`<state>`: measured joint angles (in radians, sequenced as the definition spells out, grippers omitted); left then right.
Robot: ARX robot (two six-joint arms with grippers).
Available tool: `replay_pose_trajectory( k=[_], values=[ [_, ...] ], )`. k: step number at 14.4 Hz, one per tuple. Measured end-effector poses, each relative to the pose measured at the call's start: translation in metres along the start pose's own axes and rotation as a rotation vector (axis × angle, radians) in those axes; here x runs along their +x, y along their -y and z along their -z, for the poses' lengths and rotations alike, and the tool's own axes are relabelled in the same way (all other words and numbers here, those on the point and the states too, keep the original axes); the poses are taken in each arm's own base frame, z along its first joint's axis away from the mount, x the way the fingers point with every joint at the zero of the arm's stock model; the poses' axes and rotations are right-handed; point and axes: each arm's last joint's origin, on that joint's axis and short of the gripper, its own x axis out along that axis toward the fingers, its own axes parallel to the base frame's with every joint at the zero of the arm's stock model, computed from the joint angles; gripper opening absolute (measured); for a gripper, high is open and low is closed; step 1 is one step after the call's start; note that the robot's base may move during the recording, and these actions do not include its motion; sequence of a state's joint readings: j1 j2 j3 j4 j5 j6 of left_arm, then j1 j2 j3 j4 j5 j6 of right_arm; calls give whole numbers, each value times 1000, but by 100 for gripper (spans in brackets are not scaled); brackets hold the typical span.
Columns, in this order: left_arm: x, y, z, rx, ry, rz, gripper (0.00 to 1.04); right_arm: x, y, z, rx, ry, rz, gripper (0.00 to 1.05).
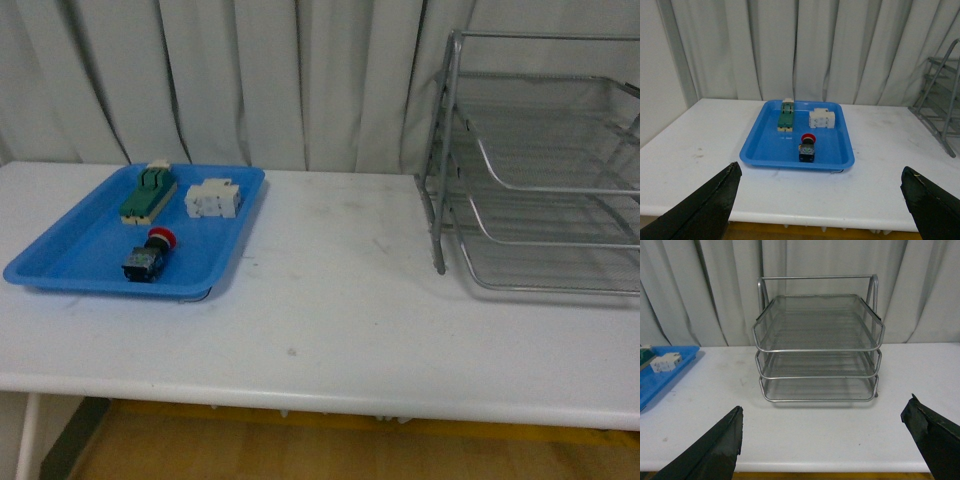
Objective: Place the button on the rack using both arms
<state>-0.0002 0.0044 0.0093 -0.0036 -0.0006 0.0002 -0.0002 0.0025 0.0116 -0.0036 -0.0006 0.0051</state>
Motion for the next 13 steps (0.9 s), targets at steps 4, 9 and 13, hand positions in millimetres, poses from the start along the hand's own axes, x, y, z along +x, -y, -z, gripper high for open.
replay_pose_trajectory(
  k=[4,9,13],
  values=[
    [0,0,0,0,0,0,98,0,0,0,0,0,0,98],
    [0,0,0,0,0,0,98,0,0,0,0,0,0,98],
    [0,0,0,0,0,0,98,0,0,0,0,0,0,98]
  ],
)
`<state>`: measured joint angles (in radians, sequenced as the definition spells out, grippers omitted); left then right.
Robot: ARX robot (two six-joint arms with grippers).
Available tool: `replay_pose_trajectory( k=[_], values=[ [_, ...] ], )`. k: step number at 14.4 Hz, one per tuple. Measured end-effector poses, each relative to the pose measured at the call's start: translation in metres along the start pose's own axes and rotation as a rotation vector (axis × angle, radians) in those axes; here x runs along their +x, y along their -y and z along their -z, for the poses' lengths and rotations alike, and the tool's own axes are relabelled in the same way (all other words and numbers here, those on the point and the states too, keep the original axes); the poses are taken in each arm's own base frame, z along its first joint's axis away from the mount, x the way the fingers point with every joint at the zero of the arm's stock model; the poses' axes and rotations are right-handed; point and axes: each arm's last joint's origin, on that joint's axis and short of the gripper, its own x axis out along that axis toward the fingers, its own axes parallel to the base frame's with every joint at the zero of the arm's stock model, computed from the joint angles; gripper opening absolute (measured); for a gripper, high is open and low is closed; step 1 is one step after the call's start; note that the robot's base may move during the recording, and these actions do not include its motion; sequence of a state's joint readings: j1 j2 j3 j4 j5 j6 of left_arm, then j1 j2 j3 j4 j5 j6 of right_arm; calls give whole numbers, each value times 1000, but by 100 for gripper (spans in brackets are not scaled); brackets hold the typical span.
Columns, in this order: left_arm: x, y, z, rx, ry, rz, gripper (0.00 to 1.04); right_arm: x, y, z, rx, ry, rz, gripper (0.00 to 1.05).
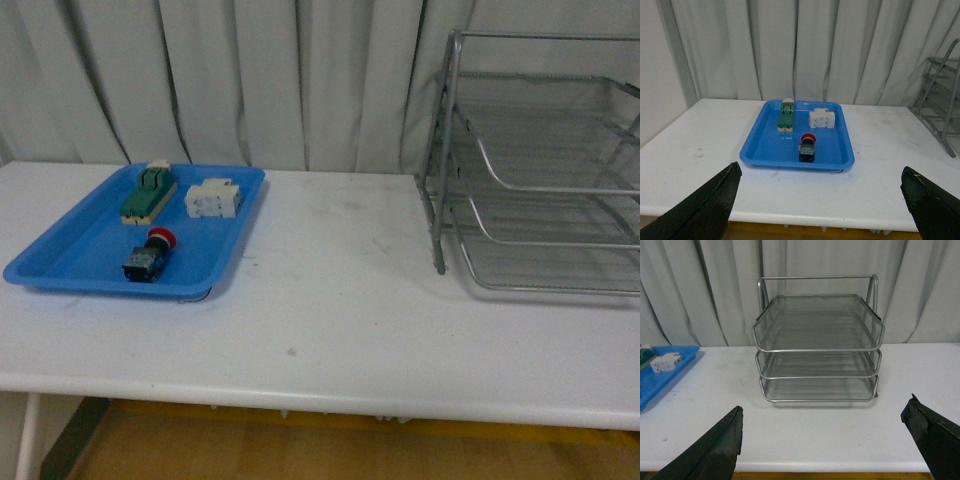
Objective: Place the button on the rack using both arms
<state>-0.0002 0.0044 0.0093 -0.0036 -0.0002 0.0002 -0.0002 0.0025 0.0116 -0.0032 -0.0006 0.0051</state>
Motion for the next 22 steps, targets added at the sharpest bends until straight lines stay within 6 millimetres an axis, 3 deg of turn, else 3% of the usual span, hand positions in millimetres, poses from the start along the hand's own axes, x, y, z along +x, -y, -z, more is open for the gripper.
replay_pose_trajectory(
  k=[11,13,15,17,18,20,22],
  values=[
    [0,0,0,0,0,0,98,0,0,0,0,0,0,98],
    [0,0,0,0,0,1,98,12,5,-7,139,-60,-178,98],
    [0,0,0,0,0,0,98,49,9,-49,270,23,-316,98],
    [0,0,0,0,0,0,98,109,29,-84,371,126,-254,98],
    [0,0,0,0,0,0,98,148,42,-88,443,127,-235,98],
    [0,0,0,0,0,0,98,202,62,-68,642,45,-238,98],
    [0,0,0,0,0,0,98,224,75,-41,878,26,-315,98]
  ],
)
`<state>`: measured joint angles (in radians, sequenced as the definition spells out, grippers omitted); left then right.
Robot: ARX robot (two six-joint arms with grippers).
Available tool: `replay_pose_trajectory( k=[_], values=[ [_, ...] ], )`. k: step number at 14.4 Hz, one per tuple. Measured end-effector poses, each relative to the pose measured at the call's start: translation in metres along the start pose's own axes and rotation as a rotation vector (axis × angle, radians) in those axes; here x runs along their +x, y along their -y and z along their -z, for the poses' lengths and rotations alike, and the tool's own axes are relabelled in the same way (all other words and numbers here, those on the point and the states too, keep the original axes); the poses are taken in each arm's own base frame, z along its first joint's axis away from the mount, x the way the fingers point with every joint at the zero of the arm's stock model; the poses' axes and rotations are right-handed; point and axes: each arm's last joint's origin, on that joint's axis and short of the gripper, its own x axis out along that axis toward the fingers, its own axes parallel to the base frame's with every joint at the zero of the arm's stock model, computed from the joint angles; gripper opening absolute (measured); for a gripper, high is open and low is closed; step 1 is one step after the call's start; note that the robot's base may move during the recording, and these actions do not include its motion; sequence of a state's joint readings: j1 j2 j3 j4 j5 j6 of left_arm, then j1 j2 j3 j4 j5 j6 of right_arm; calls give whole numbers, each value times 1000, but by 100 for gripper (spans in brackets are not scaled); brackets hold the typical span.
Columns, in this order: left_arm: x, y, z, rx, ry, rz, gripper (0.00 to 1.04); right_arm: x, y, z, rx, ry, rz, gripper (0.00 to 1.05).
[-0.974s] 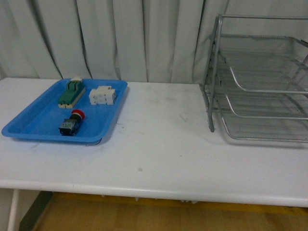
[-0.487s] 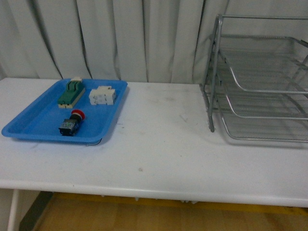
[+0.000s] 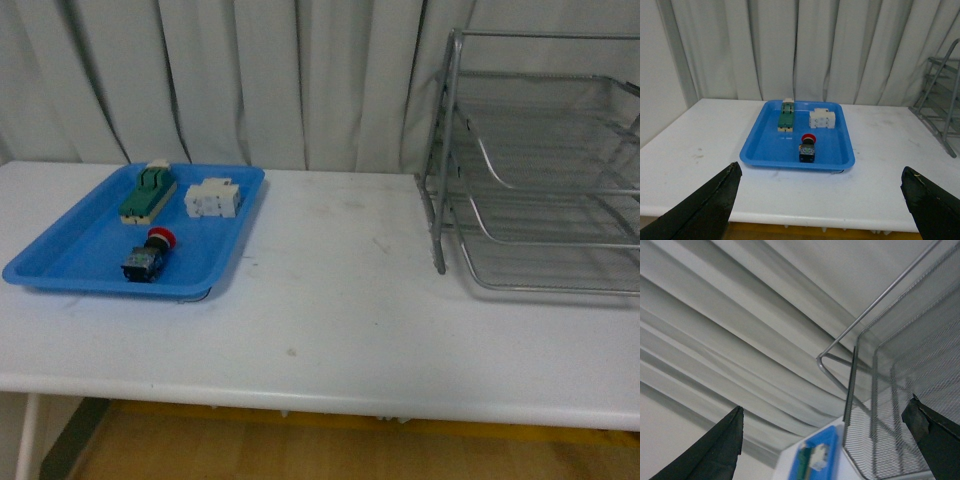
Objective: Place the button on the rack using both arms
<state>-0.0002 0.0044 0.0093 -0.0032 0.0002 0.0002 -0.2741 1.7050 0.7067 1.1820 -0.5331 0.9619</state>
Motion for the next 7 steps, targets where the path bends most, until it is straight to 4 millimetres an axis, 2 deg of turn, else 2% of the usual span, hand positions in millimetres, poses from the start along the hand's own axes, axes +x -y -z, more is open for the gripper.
replay_pose_trajectory(
  k=[2,4,5,7],
  values=[
    [0,0,0,0,0,0,98,3,23,16,317,-33,-6,98],
    [0,0,0,0,0,0,98,-1,43,49,626,-114,88,98],
    [0,0,0,0,0,0,98,-2,48,61,746,-138,124,98],
    [0,0,0,0,0,0,98,-7,52,70,844,-147,157,98]
  ],
)
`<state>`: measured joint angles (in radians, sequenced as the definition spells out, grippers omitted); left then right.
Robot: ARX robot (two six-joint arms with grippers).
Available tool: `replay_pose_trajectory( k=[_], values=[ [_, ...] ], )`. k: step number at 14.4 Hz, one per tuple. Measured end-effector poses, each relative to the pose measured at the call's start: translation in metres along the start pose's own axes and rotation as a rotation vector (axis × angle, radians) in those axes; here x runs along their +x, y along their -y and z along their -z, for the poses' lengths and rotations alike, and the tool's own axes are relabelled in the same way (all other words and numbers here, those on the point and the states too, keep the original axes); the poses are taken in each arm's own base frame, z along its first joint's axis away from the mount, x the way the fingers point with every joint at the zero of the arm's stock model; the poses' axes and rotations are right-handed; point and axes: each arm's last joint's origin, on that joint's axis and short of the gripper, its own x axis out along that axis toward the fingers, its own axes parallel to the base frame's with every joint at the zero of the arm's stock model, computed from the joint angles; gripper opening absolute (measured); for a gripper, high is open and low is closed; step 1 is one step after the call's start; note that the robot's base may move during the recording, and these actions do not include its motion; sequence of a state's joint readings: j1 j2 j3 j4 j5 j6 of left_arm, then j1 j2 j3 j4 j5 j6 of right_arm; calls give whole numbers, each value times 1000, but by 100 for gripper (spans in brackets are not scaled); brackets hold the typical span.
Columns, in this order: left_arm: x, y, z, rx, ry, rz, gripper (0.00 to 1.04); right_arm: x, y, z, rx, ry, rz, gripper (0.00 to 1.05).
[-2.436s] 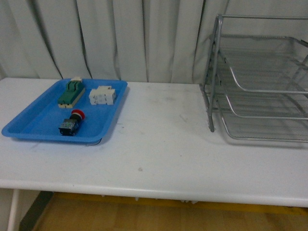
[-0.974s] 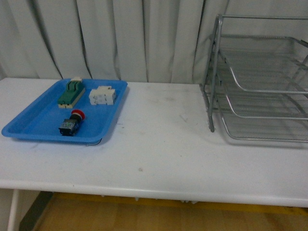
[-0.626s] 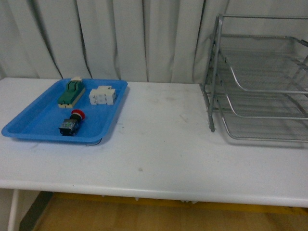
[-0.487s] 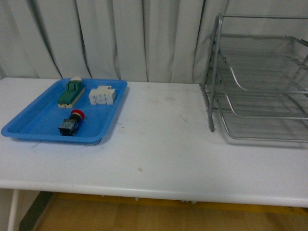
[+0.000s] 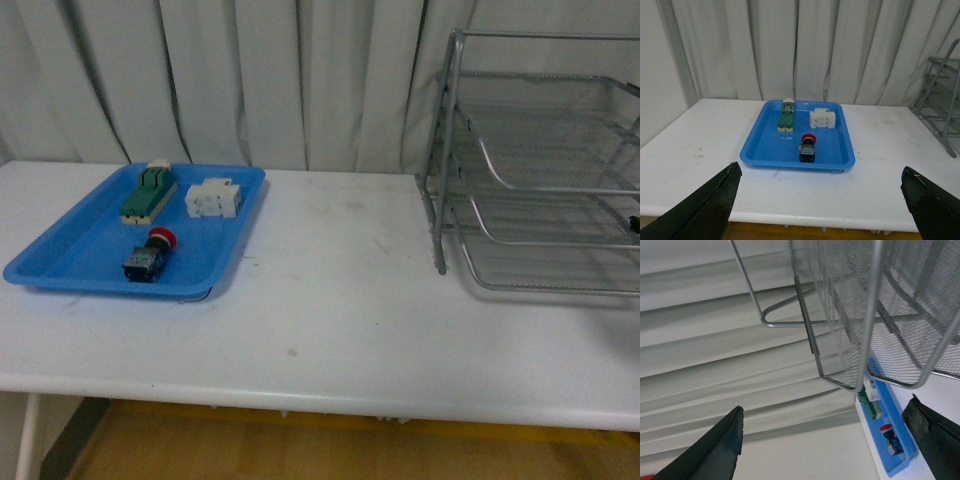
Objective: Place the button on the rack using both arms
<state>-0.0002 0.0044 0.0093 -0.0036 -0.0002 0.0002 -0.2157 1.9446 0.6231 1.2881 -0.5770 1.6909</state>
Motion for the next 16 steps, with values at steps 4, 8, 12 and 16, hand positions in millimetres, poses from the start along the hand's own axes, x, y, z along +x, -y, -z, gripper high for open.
replay_pose_trajectory(
  k=[4,8,12,16],
  values=[
    [0,0,0,0,0,0,98,-4,35,-9,59,-17,103,98],
    [0,0,0,0,0,0,98,-6,51,-22,9,1,137,98],
    [0,0,0,0,0,0,98,-3,59,-36,-55,16,140,98],
    [0,0,0,0,0,0,98,-1,65,-44,-78,23,145,98]
  ],
)
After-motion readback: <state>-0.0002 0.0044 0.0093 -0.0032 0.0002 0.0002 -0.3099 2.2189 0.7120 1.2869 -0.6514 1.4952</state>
